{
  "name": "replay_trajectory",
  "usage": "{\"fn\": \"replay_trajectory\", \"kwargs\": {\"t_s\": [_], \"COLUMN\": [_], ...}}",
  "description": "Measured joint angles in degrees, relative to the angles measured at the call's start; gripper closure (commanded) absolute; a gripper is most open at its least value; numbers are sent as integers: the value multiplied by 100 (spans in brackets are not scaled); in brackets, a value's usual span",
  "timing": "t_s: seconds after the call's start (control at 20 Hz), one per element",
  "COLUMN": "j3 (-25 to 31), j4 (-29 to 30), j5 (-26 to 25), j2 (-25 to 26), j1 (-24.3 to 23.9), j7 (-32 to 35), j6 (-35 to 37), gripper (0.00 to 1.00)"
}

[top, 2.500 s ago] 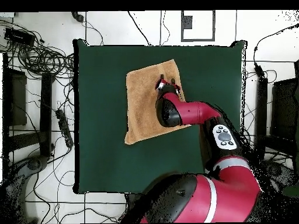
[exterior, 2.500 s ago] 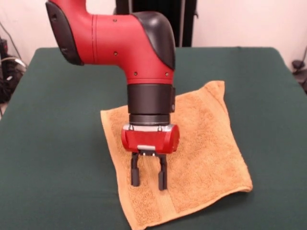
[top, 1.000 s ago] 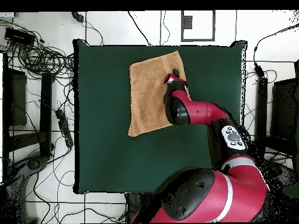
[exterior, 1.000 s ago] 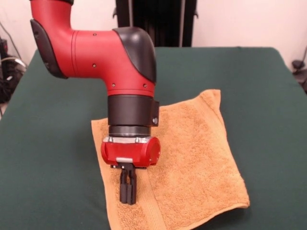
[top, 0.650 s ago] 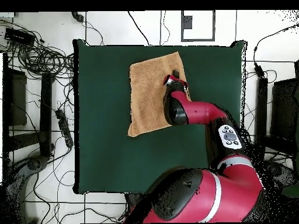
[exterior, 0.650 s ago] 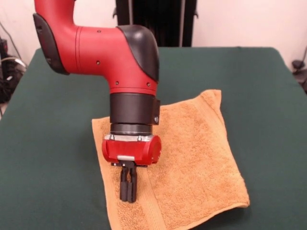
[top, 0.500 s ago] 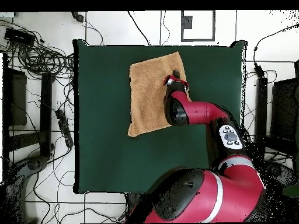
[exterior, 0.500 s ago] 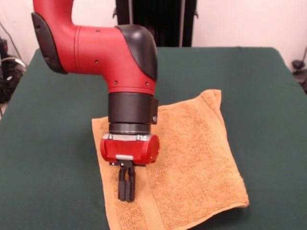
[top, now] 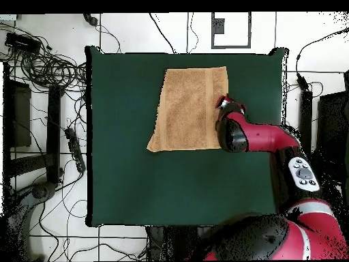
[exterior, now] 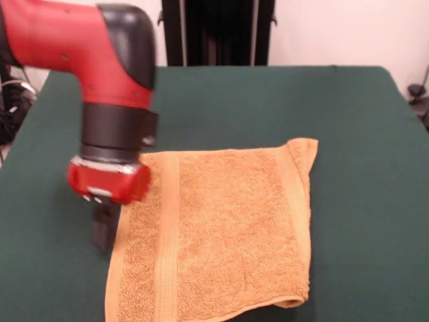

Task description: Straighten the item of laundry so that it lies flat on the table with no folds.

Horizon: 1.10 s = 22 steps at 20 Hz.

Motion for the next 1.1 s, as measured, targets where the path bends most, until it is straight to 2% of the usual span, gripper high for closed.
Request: {"fn": "replay_trajectory", "kwargs": {"t_s": [0.55,0.8,1.1], "j3": [-2,11,118], "j4": [668,1010,1549], "j5": [-90,-69,289], "j2": [-1143,-1728,-2459], "j1": [-688,-727,-650], "j7": [-1,-1,-1], "j6": [1497,1740,2084], "gripper": [100,100,100]}}
